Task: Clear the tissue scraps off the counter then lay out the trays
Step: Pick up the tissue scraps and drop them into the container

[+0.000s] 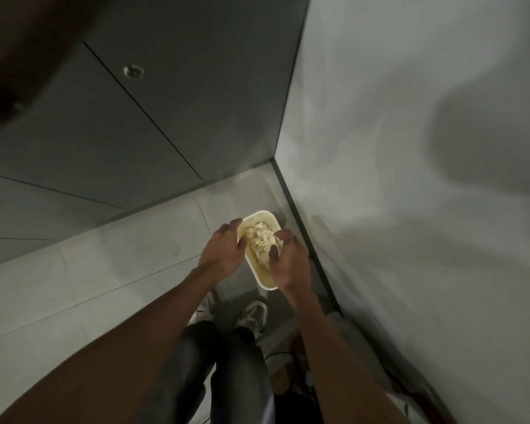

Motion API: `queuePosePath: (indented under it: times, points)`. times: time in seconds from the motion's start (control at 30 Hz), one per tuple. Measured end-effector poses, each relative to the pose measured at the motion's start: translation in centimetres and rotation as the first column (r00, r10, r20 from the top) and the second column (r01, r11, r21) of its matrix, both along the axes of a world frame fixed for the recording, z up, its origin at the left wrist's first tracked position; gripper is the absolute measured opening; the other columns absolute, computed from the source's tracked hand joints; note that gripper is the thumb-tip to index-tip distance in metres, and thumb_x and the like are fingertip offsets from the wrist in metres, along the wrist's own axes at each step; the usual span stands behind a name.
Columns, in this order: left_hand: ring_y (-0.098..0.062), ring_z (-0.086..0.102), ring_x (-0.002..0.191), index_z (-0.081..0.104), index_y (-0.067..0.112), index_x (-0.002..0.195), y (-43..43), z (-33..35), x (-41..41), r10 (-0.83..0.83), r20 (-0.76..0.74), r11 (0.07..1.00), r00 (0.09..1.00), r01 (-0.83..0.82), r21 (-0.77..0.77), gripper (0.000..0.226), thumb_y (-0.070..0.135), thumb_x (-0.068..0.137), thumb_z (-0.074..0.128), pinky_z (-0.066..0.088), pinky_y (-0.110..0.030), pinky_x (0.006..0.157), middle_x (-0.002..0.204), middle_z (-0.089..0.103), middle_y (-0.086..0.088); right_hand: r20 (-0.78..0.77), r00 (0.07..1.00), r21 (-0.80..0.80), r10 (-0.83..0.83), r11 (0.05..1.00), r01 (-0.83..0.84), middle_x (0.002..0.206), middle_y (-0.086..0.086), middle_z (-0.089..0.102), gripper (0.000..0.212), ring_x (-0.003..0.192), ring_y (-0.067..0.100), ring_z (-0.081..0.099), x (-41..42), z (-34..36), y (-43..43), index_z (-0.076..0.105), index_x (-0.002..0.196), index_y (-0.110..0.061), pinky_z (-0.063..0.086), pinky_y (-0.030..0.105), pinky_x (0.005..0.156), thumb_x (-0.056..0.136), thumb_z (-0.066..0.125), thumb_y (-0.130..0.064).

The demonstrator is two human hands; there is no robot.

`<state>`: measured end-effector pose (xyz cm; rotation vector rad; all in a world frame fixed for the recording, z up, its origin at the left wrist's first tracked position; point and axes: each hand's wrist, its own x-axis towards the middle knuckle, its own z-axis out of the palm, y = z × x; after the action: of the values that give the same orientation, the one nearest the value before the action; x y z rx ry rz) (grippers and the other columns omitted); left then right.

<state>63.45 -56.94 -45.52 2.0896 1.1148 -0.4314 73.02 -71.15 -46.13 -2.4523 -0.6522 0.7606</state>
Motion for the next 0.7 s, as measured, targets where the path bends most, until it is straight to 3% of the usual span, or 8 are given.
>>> queuePosePath:
  times: [0.27, 0.57, 0.7]
  points:
    - [-0.032, 0.053, 0.131, 0.038, 0.023, 0.155, 1.7, 18.8, -5.7, -0.05, 0.064, 0.992, 0.997, 0.042, 0.118, 0.051, 0.034, 0.106, 0.046, 0.051, -0.047, 0.101, 0.145, 0.054, -0.011, 0.085, 0.996, 0.032, 0.031, 0.999, -0.034, 0.127, 0.009, 0.064, 0.036, 0.11, 0.031, 0.063, -3.8, 18.2, 2.2, 0.055, 0.134, -0.019, 0.056, 0.04, 0.089, 0.101, 0.055, -0.034]
    - [-0.029, 0.05, 0.136, 0.04, 0.023, 0.153, 4.1, 35.9, -15.2, 0.023, 0.217, 0.977, 0.976, -0.068, 0.203, 0.05, 0.039, 0.106, 0.046, 0.049, -0.044, 0.106, 0.151, 0.051, -0.006, 0.262, 0.964, 0.181, 0.046, 0.979, -0.096, 0.143, -0.004, 0.059, 0.046, 0.129, 0.02, 0.057, -10.9, 37.1, 5.2, 0.047, 0.146, -0.028, 0.05, 0.041, 0.108, 0.105, 0.047, -0.05]
    - [-0.029, 0.053, 0.132, 0.038, 0.028, 0.153, 6.0, 42.3, -20.1, 0.061, 0.278, 0.966, 0.959, -0.126, 0.224, 0.05, 0.043, 0.106, 0.045, 0.052, -0.048, 0.101, 0.15, 0.051, -0.004, 0.359, 0.931, 0.228, 0.068, 0.961, -0.158, 0.14, -0.001, 0.06, 0.051, 0.124, 0.019, 0.058, -14.6, 43.4, 7.3, 0.048, 0.147, -0.022, 0.051, 0.042, 0.105, 0.107, 0.041, -0.053]
